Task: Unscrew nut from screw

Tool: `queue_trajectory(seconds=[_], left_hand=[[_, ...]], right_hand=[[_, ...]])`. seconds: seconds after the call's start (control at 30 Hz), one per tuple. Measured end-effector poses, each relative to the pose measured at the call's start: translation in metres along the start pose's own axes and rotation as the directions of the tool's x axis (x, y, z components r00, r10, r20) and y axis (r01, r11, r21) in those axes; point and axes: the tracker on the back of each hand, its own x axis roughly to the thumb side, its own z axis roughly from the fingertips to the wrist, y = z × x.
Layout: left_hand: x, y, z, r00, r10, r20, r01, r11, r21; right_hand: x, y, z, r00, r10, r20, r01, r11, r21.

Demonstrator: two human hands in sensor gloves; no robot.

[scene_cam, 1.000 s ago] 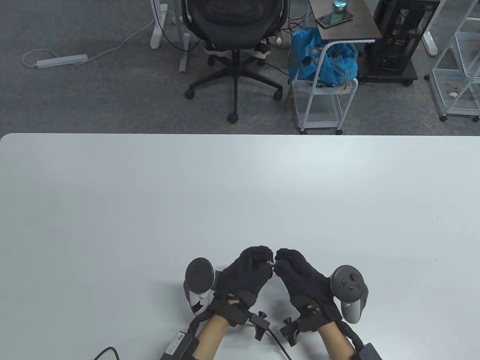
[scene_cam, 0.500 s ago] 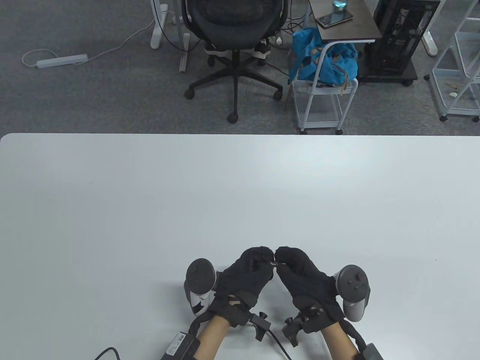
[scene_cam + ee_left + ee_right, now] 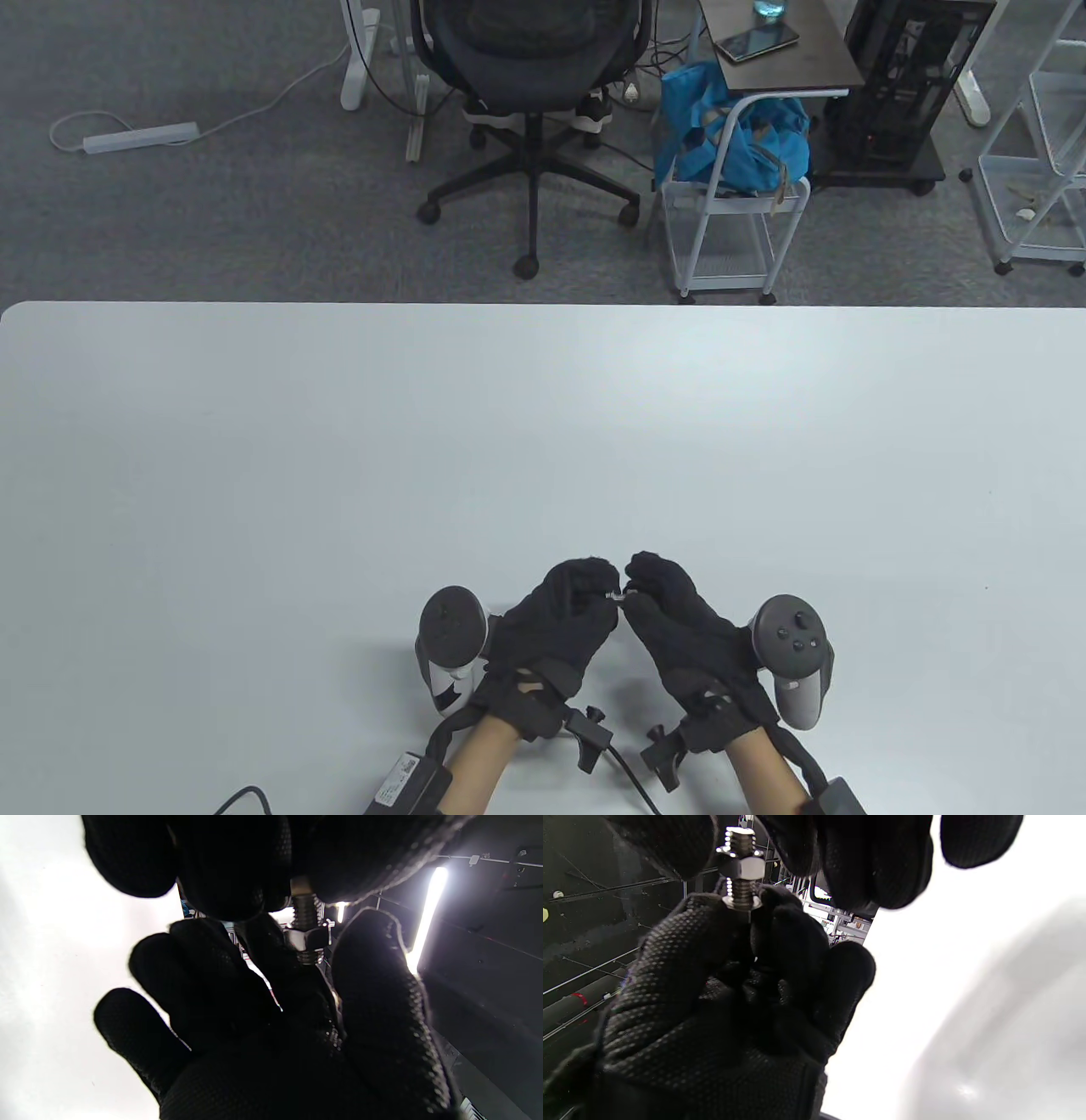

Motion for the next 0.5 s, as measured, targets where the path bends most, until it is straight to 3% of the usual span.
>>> queue_trajectory(seconds=[0.5], left_hand=[[0.0, 0.0001, -0.0008, 1.0, 0.001, -0.007, -0.001, 1.0, -0.003]], right_hand=[[0.002, -0.0005, -0.0026, 0.998, -0.016, 0.06, 0.018, 0.999, -0.032]])
